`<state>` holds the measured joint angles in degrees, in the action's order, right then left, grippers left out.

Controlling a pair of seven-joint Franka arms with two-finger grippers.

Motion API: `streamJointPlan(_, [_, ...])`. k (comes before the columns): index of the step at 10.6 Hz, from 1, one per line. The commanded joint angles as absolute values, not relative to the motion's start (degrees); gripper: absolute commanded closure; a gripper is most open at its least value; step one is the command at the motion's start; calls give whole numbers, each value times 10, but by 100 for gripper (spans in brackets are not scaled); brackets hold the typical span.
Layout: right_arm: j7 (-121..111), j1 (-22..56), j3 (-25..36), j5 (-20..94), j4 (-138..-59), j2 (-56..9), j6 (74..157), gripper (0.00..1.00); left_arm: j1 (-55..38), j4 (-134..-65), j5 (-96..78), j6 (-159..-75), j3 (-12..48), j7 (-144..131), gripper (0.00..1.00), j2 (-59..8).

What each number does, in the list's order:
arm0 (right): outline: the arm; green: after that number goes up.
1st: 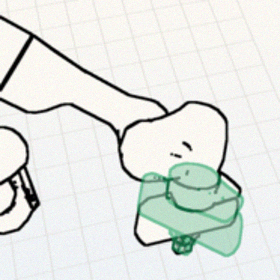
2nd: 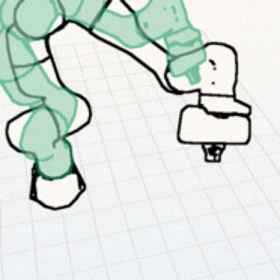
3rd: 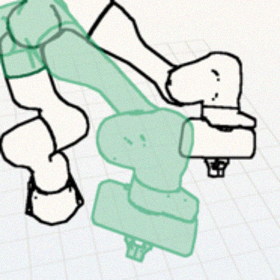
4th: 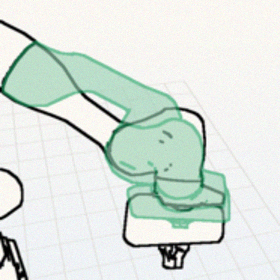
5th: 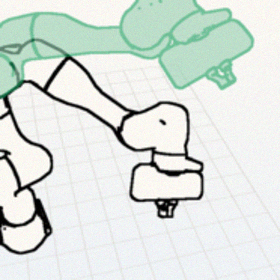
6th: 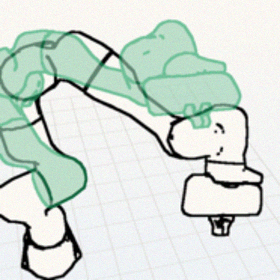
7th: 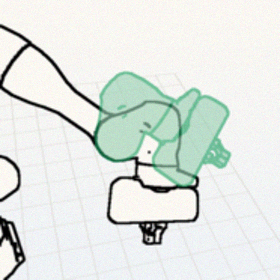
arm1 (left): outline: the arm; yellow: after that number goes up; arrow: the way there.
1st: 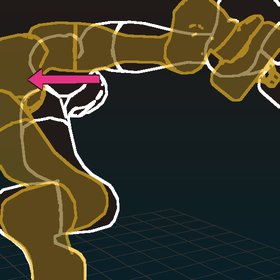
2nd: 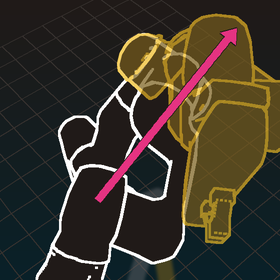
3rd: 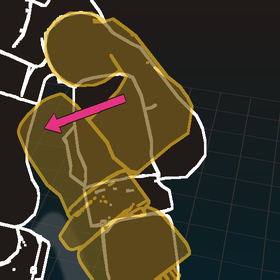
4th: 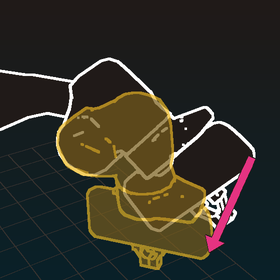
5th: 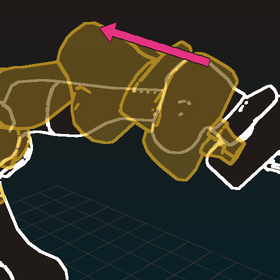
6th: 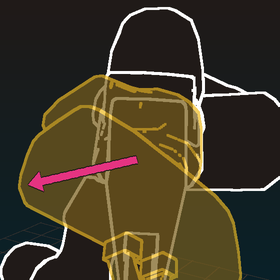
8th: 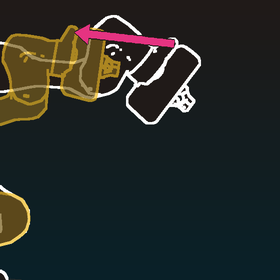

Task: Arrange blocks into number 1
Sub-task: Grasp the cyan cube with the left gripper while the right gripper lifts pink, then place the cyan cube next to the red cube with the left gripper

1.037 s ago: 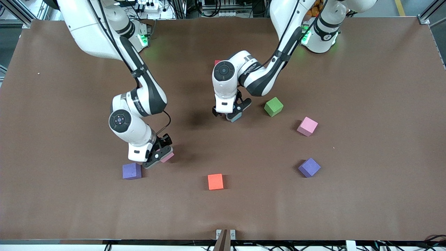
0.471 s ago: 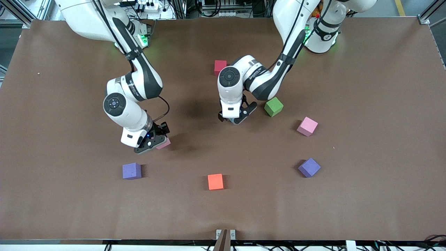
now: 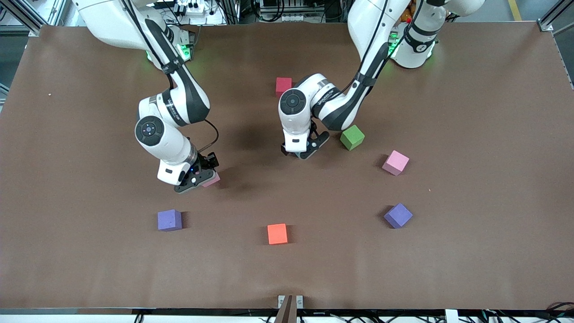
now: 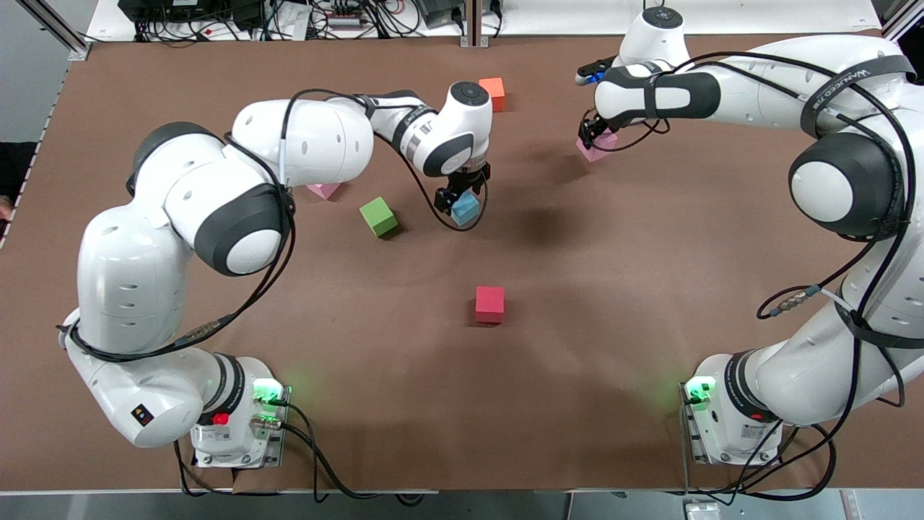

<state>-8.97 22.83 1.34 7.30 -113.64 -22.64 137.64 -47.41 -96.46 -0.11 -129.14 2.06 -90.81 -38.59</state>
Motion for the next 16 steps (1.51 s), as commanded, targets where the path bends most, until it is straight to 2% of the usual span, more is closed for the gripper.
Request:
streamJointPlan(1, [-79, 236, 14, 76, -1158, -205, 1379, 70, -479, -966, 16, -1290, 23, -913, 99, -390])
streamJointPlan(5, [-79, 240, 14, 76, -1162, -204, 1379, 70, -492, -964, 18, -1288, 39, -893, 100, -388])
streamJointPlan(10, [48, 257, 14, 76, -1182, -181, 1378, 70, -577, -969, 18, -1281, 55, -786, 100, -379])
streamJointPlan(12, [96, 258, 15, 76, -1195, -168, 1375, 70, -577, -1016, 17, -1284, 76, -689, 100, -353])
streamJointPlan(16, [113, 258, 14, 76, -1196, -167, 1369, 70, -568, -1051, 17, -1294, 78, -636, 100, -331])
